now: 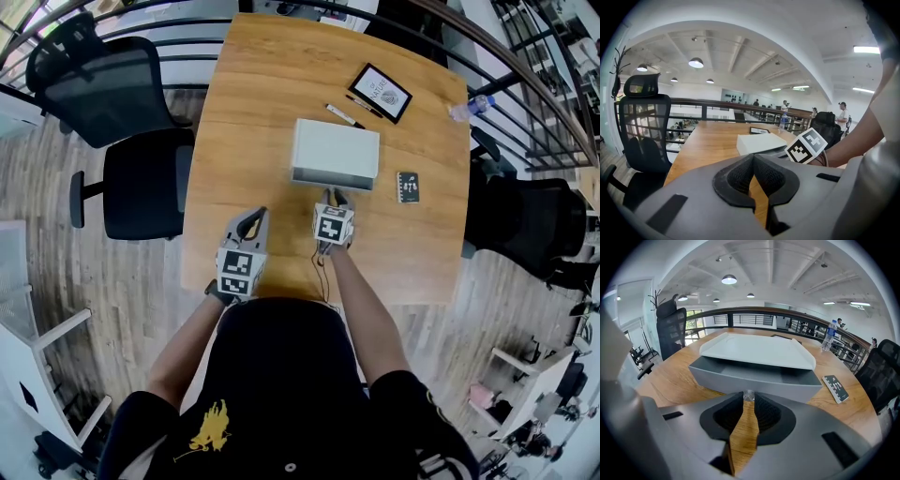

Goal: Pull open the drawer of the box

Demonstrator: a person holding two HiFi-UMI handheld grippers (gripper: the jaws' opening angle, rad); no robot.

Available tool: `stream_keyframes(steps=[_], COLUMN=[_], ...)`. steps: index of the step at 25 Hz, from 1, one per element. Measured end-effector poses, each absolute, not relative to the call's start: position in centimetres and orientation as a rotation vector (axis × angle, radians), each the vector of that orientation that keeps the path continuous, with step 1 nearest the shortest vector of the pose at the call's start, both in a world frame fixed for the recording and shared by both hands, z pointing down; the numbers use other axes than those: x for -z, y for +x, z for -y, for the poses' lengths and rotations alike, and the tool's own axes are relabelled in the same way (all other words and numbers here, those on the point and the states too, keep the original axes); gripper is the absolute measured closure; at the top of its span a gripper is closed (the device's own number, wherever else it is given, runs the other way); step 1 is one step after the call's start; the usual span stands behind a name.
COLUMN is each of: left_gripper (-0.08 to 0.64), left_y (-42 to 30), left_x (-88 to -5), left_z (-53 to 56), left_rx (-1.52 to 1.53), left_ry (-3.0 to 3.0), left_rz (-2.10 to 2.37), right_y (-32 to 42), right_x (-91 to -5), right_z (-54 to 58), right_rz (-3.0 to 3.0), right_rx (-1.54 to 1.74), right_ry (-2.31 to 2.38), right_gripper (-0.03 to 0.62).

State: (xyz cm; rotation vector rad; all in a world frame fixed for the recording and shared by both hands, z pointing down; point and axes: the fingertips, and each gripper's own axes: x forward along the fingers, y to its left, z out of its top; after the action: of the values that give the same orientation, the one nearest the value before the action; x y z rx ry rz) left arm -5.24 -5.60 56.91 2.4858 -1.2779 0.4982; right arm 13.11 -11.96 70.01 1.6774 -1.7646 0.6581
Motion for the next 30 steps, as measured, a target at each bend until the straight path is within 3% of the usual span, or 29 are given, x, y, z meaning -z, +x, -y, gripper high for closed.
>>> stream_keyframes(steps=[30], left_gripper=[0.544], left_y=[-4.5], left_x=[-56.9], left_z=[5.5], left_rx=[-0.495], left_ry=[2.516], left_rz=[1.213], right_y=[12.8], right_x=[-70.3], right_z=[9.2], right_rz=[1.749], right_rx=[-0.671], right_ry=[1.626], right_gripper=[0.523])
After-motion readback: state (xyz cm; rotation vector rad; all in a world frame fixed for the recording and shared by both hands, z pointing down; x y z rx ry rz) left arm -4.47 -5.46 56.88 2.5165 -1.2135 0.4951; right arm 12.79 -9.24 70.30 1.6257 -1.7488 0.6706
